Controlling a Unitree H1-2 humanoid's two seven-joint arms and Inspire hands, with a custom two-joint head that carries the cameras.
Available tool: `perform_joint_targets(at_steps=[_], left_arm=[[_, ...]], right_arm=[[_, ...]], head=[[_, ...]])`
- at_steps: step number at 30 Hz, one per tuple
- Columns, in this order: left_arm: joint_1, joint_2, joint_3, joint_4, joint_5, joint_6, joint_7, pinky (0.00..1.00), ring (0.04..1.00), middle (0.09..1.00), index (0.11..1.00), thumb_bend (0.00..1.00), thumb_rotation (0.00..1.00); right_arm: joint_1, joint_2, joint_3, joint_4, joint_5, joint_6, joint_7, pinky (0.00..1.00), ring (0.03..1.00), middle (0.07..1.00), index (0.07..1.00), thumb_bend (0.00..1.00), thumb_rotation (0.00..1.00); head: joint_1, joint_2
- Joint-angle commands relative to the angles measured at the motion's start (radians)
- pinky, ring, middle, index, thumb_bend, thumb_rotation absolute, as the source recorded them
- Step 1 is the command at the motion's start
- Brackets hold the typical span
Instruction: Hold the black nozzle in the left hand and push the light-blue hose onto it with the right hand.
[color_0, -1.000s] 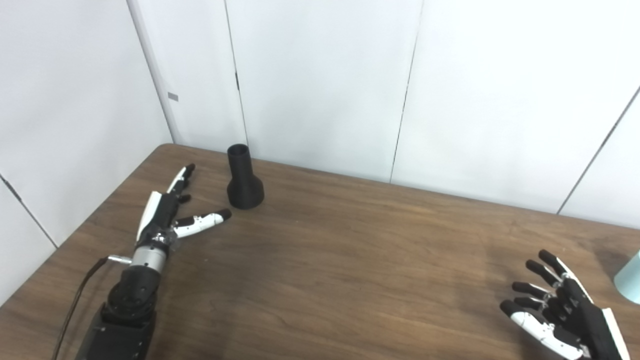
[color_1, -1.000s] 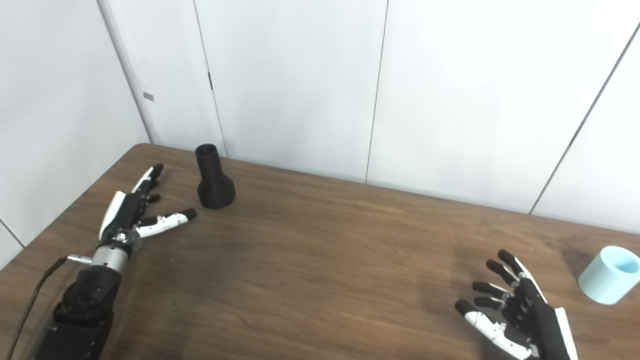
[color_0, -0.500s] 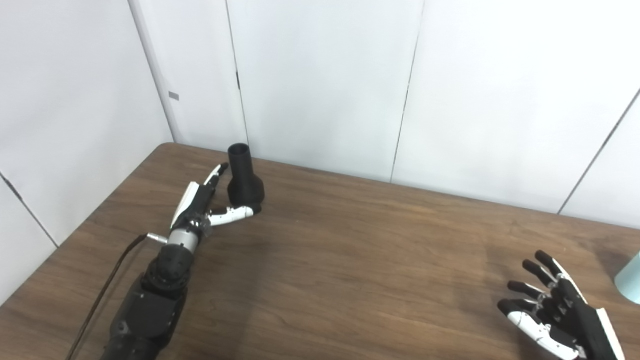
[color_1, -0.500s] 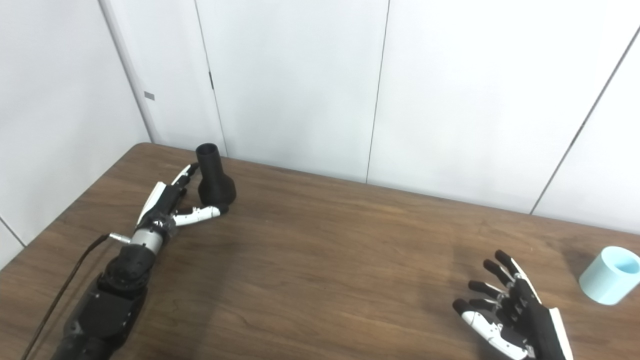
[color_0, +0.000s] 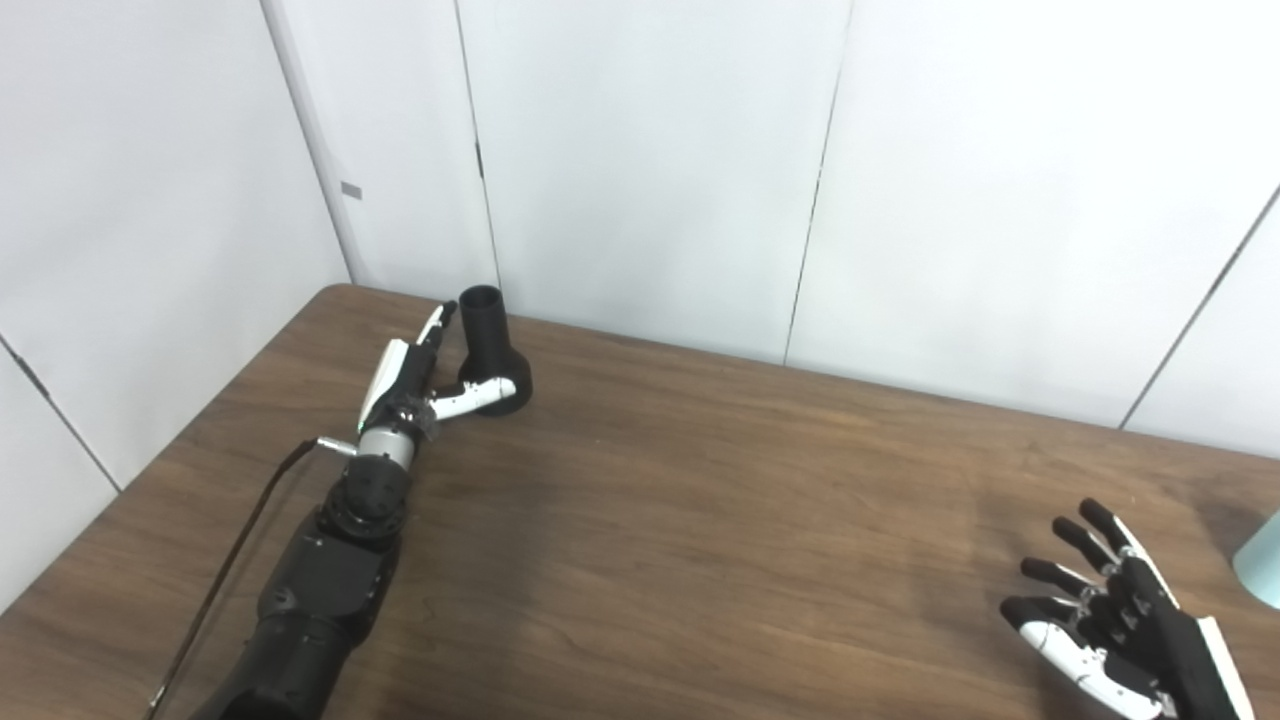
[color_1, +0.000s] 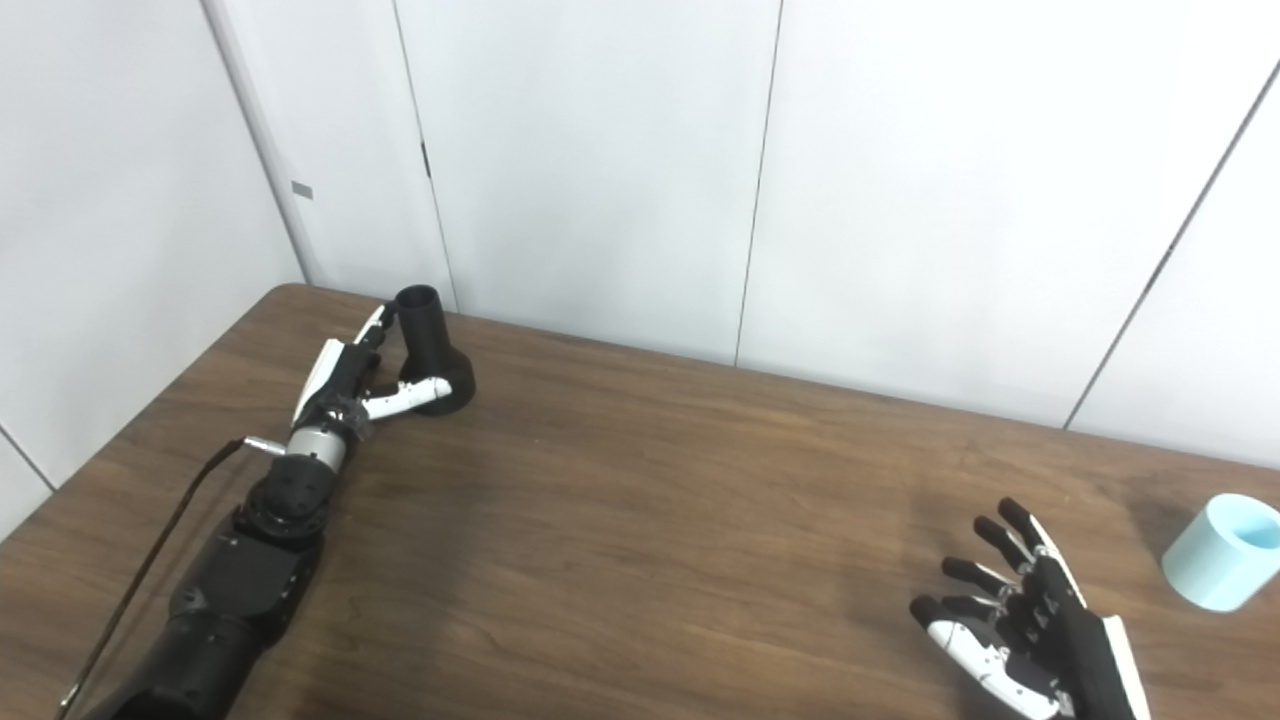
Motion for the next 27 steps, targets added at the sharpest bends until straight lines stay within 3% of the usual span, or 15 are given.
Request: perform_joint_targets(at_steps=[1, 13, 21, 27], left_arm=[[-0.030, 0.017, -0.007, 0.007, 0.010, 0.005, 0.001, 0.96, 1.000, 1.000, 1.000, 0.98, 0.38], [-0.028, 0.015, -0.021, 0.000, -0.024, -0.022, -0.042, 0.90, 0.951, 0.975, 0.979, 0.96, 0.32], [-0.023, 0.005, -0.037, -0.030, -0.017, 0.013, -0.047, 0.81, 0.883, 0.925, 0.948, 0.94, 0.30], [-0.029, 0.003, -0.057, -0.008, -0.017, -0.010, -0.057, 0.79, 0.853, 0.875, 0.914, 0.88, 0.20]], right_arm=[[-0.013, -0.004, -0.004, -0.042, 0.003, -0.015, -0.002, 0.57, 0.709, 0.869, 0.919, 0.45, 0.00], [-0.007, -0.003, -0.004, -0.054, 0.001, -0.010, -0.004, 0.58, 0.728, 0.885, 0.923, 0.45, 0.00], [-0.006, -0.006, -0.003, -0.072, -0.018, 0.011, -0.011, 0.58, 0.715, 0.867, 0.914, 0.46, 0.00], [-0.002, 0.000, -0.004, -0.078, -0.010, 0.004, -0.009, 0.56, 0.715, 0.865, 0.911, 0.45, 0.00]], head=[[0.001, 0.004], [-0.005, 0.012], [-0.006, 0.020], [-0.006, 0.019]])
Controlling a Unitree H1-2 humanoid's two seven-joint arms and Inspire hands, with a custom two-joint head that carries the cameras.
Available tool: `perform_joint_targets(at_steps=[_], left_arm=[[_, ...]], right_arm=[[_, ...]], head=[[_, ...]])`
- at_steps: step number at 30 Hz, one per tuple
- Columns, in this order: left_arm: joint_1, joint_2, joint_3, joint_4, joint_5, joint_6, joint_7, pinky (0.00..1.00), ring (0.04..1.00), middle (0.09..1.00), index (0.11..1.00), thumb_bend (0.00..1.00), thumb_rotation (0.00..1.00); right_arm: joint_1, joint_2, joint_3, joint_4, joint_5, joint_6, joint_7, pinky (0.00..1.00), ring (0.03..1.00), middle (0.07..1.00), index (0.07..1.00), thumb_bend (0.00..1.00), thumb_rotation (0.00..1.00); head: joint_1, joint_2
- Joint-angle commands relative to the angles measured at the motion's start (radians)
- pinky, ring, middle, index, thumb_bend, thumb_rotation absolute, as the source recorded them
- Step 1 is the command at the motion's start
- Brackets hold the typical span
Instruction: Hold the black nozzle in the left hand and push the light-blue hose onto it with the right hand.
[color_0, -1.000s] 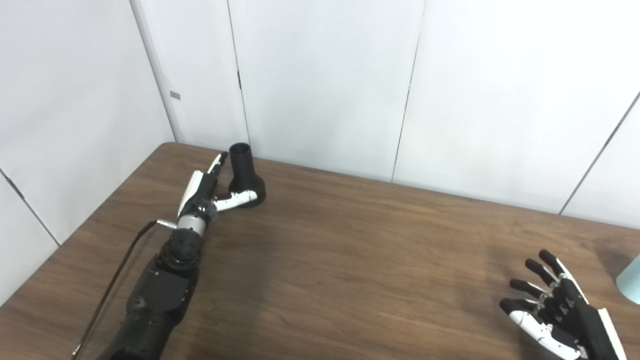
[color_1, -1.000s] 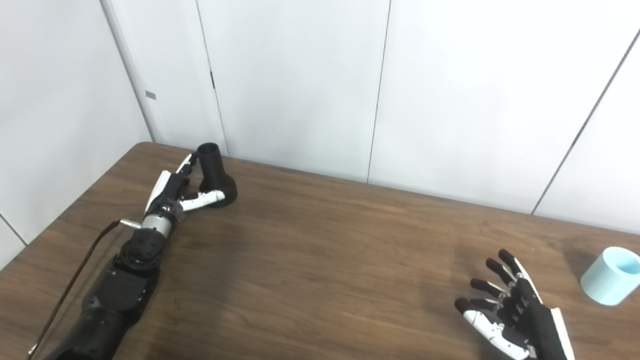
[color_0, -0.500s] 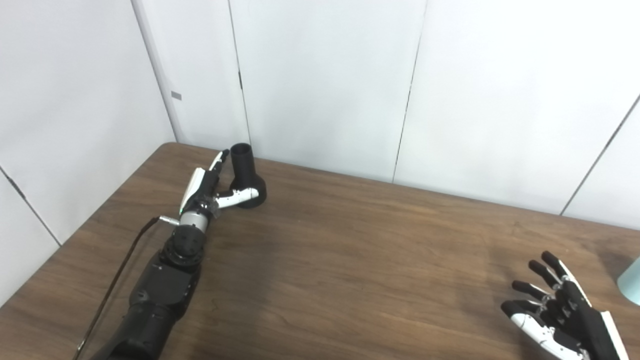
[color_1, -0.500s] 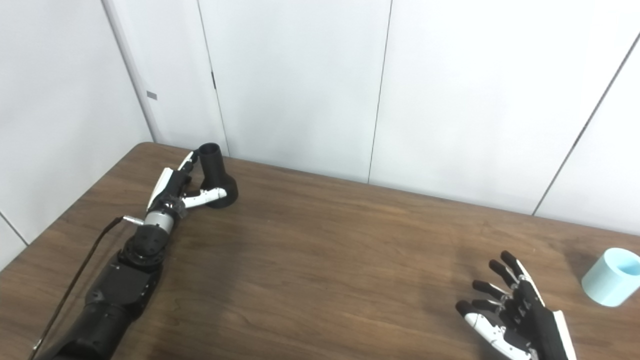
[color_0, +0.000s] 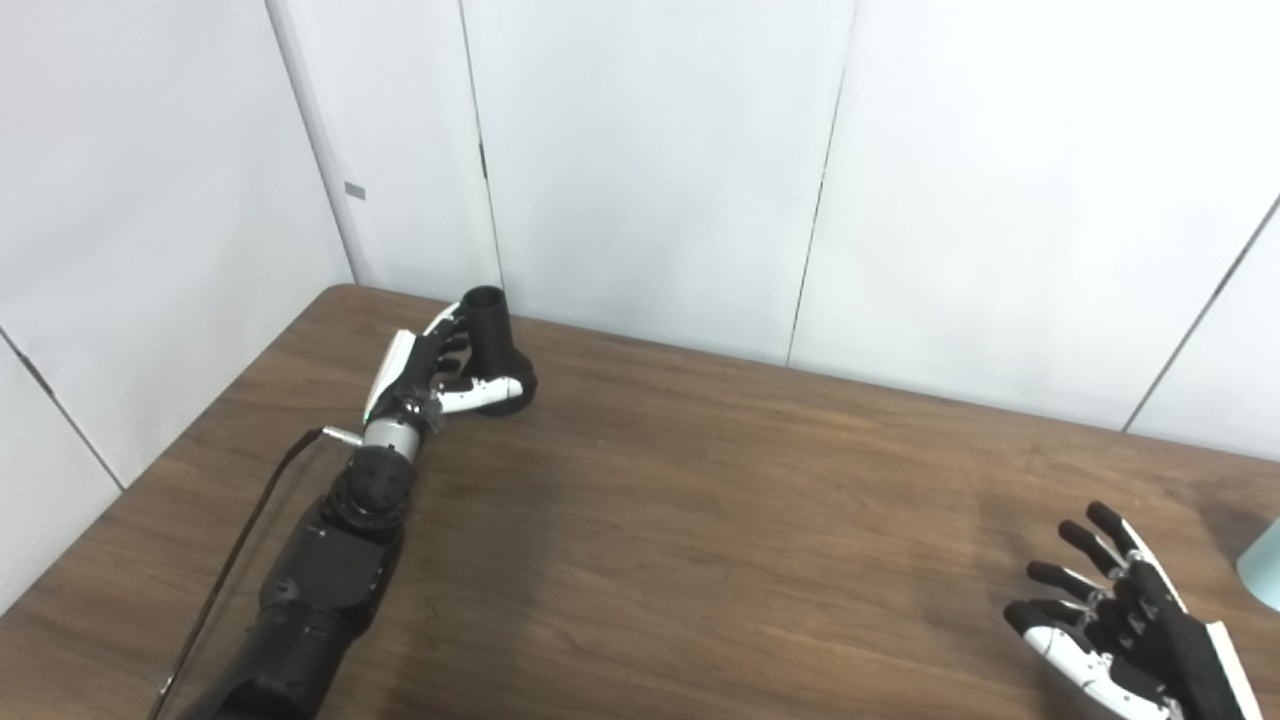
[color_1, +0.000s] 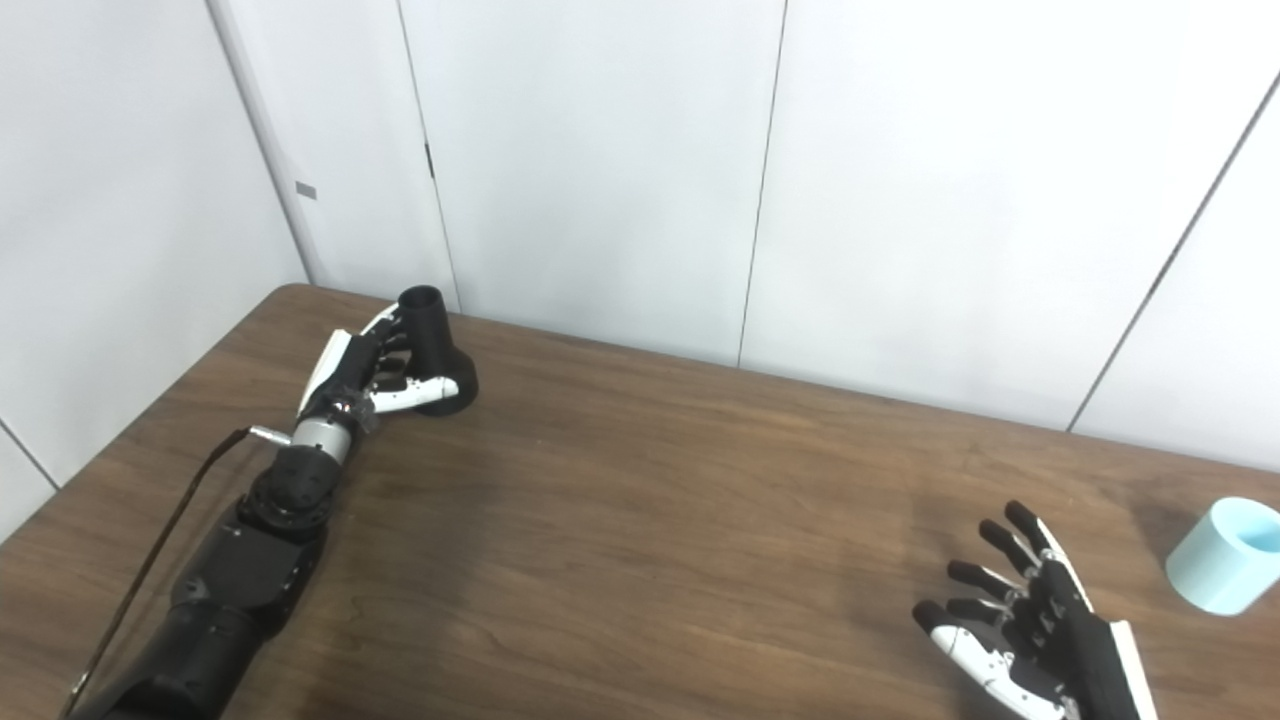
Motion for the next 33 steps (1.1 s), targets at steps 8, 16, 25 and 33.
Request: perform_joint_targets(at_steps=[8, 16, 25, 33], left_arm=[[-0.050, -0.024, -0.088, 0.102, 0.123, -0.029, 0.091, 0.64, 0.722, 0.765, 0.811, 0.85, 0.08], [-0.084, -0.046, -0.202, 0.281, 0.295, -0.138, 0.335, 0.44, 0.477, 0.553, 0.600, 0.65, 0.00], [-0.084, -0.046, -0.272, 0.355, 0.353, -0.191, 0.414, 0.44, 0.464, 0.525, 0.459, 0.50, 0.00], [-0.054, -0.048, -0.280, 0.329, 0.354, -0.203, 0.397, 0.39, 0.411, 0.483, 0.496, 0.50, 0.00]], right_arm=[[-0.011, -0.001, -0.007, -0.047, 0.016, -0.034, 0.000, 0.56, 0.716, 0.866, 0.905, 0.43, 0.00], [-0.008, -0.001, -0.014, -0.049, 0.030, -0.040, 0.000, 0.53, 0.695, 0.865, 0.905, 0.44, 0.00], [-0.013, 0.009, -0.015, -0.061, 0.018, -0.015, -0.012, 0.52, 0.691, 0.855, 0.902, 0.44, 0.00], [-0.017, 0.005, -0.013, -0.052, 0.015, -0.018, -0.010, 0.52, 0.688, 0.869, 0.908, 0.45, 0.00]], head=[[-0.005, 0.006], [-0.016, 0.015], [-0.022, 0.020], [-0.024, 0.025]])
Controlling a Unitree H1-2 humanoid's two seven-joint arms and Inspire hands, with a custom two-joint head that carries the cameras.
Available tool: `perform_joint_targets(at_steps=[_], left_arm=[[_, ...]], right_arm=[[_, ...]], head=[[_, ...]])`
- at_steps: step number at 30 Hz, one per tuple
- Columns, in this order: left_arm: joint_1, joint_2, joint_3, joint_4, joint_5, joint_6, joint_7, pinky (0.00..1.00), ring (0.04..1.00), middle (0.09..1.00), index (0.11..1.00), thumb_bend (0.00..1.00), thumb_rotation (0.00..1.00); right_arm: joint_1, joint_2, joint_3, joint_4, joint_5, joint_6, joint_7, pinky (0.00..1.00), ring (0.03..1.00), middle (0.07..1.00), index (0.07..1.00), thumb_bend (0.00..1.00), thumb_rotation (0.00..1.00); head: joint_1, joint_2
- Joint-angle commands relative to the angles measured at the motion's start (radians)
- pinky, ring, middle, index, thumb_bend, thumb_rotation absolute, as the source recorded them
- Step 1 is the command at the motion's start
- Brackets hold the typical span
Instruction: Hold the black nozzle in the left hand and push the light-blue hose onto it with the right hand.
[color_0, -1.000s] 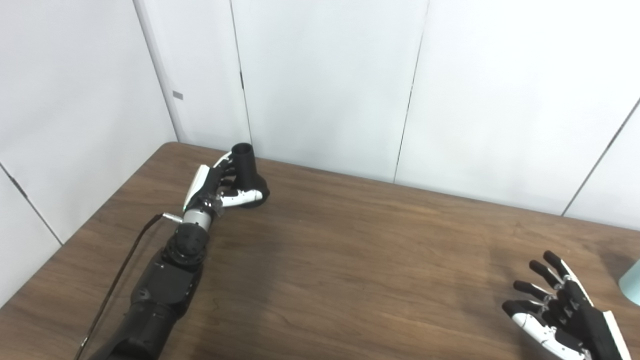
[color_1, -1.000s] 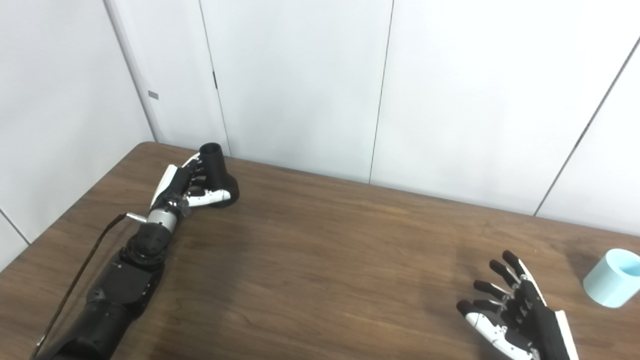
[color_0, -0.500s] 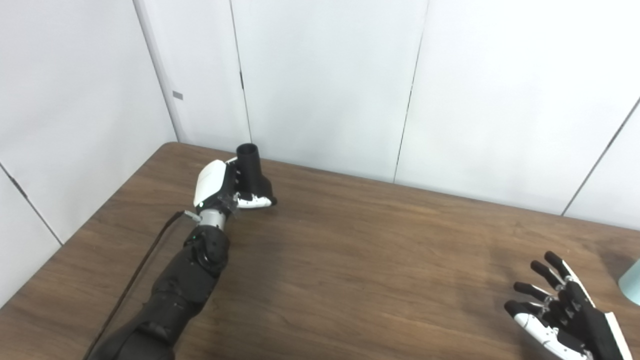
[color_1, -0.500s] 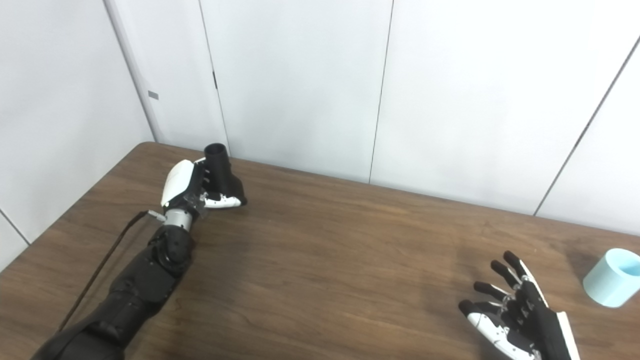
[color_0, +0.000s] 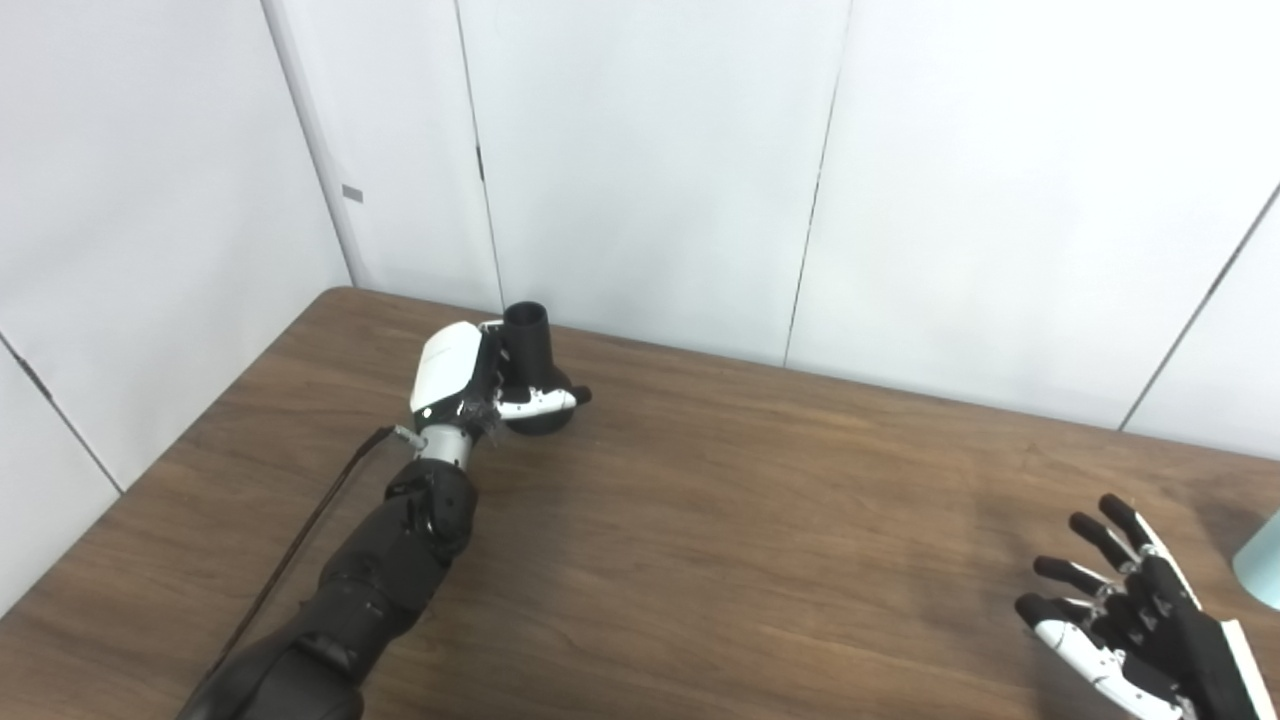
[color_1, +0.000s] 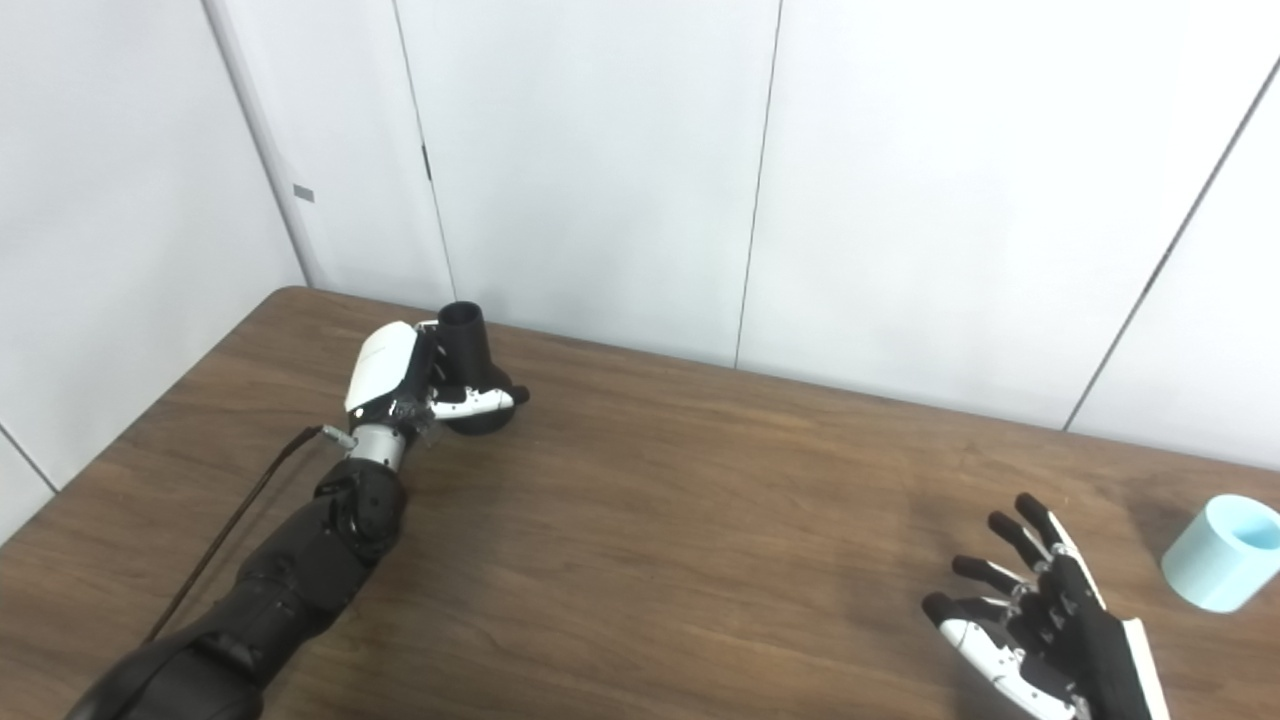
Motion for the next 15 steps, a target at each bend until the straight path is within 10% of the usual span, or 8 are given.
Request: perform_joint_targets(at_steps=[1, 15], left_arm=[[0.062, -0.022, -0.030, 0.013, 0.019, -0.014, -0.010, 0.38, 0.403, 0.479, 0.498, 0.50, 0.00], [0.177, -0.090, -0.133, -0.184, 0.076, -0.131, -0.071, 0.33, 0.368, 0.458, 0.543, 0.50, 0.00]], right_arm=[[-0.022, -0.003, -0.003, -0.019, -0.001, -0.020, -0.004, 0.53, 0.686, 0.868, 0.908, 0.45, 0.00], [-0.027, -0.010, 0.002, 0.084, -0.020, -0.129, -0.005, 0.57, 0.679, 0.827, 0.882, 0.58, 0.00]], head=[[-0.011, 0.010], [-0.150, 0.071]])
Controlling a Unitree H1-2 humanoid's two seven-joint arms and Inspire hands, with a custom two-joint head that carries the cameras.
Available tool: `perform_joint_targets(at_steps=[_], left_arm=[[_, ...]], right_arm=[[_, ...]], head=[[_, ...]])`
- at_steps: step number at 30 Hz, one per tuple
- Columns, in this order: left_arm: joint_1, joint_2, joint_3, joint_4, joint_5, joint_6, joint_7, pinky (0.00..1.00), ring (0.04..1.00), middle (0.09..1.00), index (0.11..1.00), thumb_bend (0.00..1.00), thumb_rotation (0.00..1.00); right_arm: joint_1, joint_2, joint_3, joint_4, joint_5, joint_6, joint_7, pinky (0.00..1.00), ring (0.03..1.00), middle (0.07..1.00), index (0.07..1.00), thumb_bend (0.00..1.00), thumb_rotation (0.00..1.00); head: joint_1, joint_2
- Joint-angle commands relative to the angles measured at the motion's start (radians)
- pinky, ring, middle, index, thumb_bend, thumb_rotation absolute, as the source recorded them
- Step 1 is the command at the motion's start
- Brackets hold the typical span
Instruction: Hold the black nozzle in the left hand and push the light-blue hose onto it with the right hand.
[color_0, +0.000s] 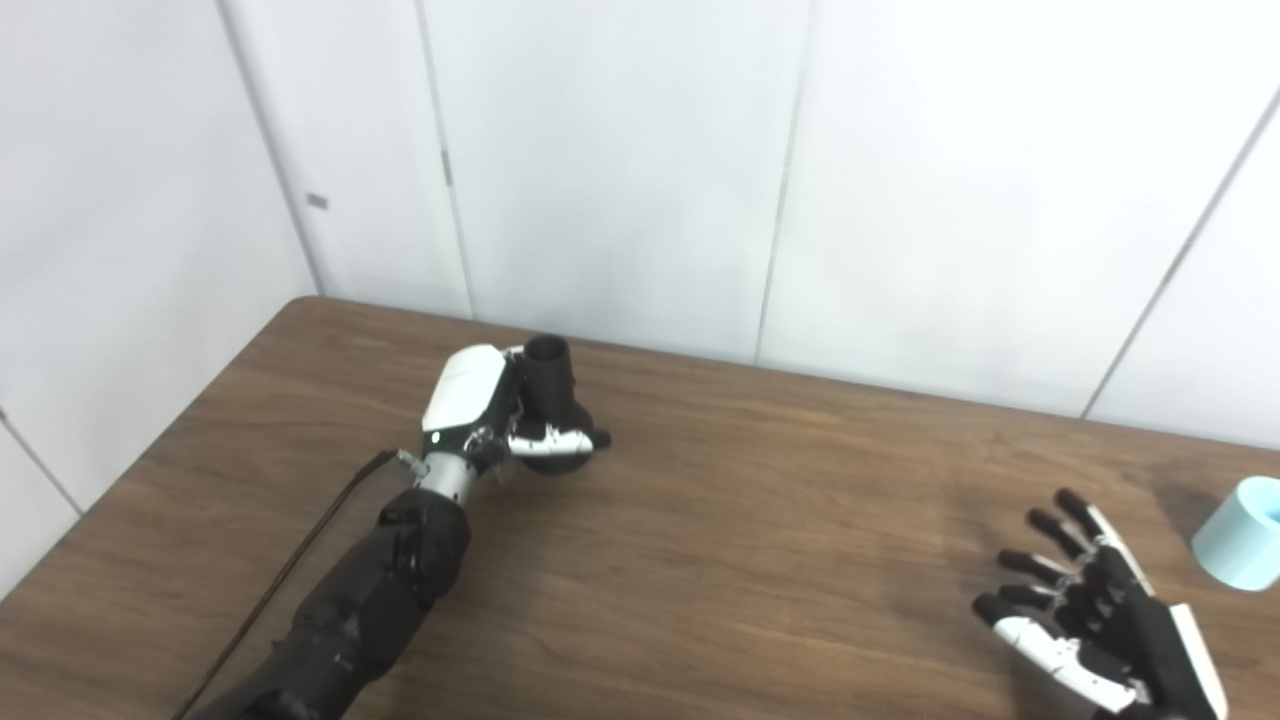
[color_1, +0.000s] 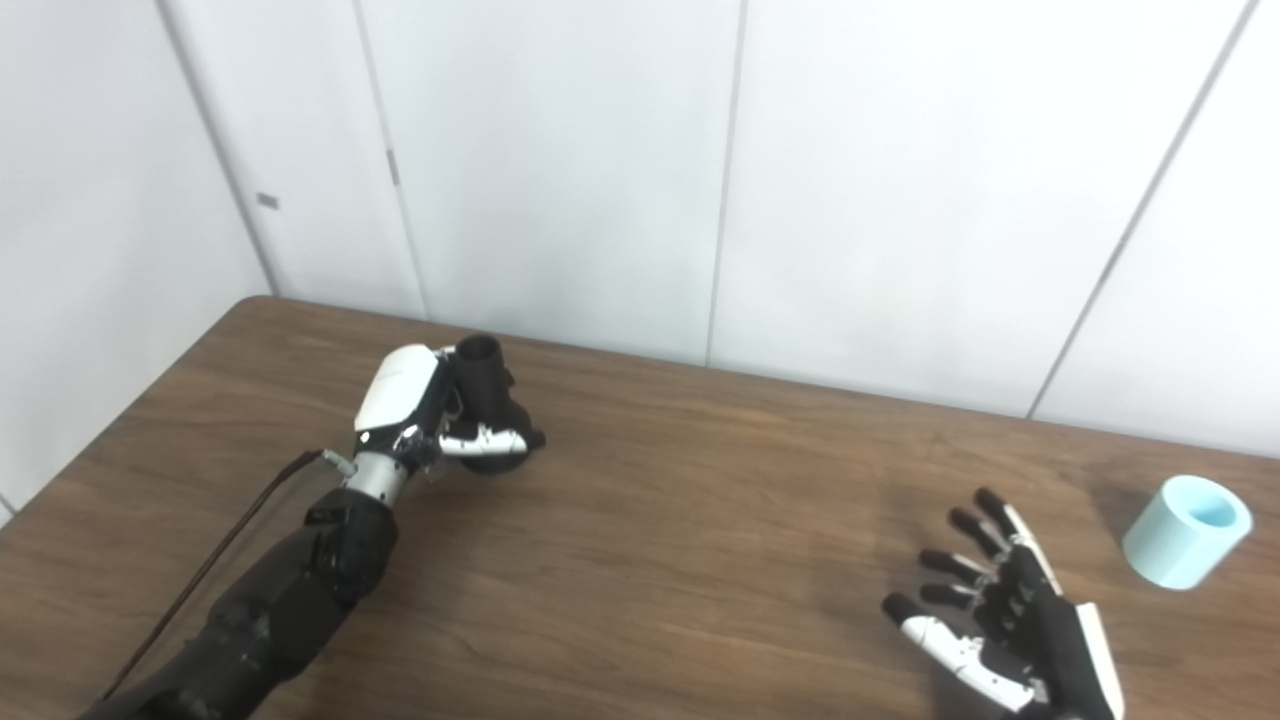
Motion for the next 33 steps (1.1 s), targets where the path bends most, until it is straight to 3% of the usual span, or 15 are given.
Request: perform_joint_targets(at_steps=[1, 5, 9, 20, 28, 33], left_arm=[[0.096, -0.079, -0.043, -0.007, 0.003, -0.024, -0.021, 0.34, 0.371, 0.463, 0.542, 0.50, 0.00], [0.132, -0.117, -0.080, -0.087, 0.027, -0.044, -0.066, 0.35, 0.382, 0.473, 0.532, 0.50, 0.00], [0.151, -0.156, -0.112, -0.121, 0.037, -0.079, -0.105, 0.37, 0.399, 0.486, 0.516, 0.50, 0.00], [0.179, -0.232, -0.179, -0.133, 0.059, -0.149, -0.166, 0.36, 0.405, 0.476, 0.494, 0.50, 0.00], [0.158, -0.222, -0.278, -0.105, 0.065, -0.151, -0.164, 0.34, 0.412, 0.462, 0.499, 0.50, 0.00], [0.149, -0.212, -0.320, -0.069, 0.059, -0.151, -0.165, 0.35, 0.426, 0.456, 0.494, 0.51, 0.00]], right_arm=[[-0.028, -0.010, 0.000, 0.001, -0.010, -0.089, -0.002, 0.56, 0.673, 0.821, 0.877, 0.59, 0.03], [-0.044, -0.023, 0.000, 0.090, 0.000, -0.187, 0.009, 0.50, 0.641, 0.799, 0.852, 0.66, 0.18], [-0.047, -0.021, 0.002, 0.111, -0.019, -0.209, 0.000, 0.49, 0.625, 0.783, 0.834, 0.70, 0.25], [-0.056, 0.009, -0.012, 0.122, -0.003, -0.243, -0.023, 0.49, 0.616, 0.758, 0.797, 0.68, 0.21], [-0.064, -0.005, -0.017, 0.108, -0.011, -0.235, -0.030, 0.50, 0.613, 0.751, 0.797, 0.71, 0.25], [-0.090, -0.061, -0.041, 0.099, 0.000, -0.263, -0.011, 0.51, 0.609, 0.750, 0.799, 0.74, 0.26]], head=[[-0.009, 0.003], [-0.071, 0.028], [-0.109, 0.045], [-0.182, 0.075], [-0.272, 0.085], [-0.323, 0.082]])
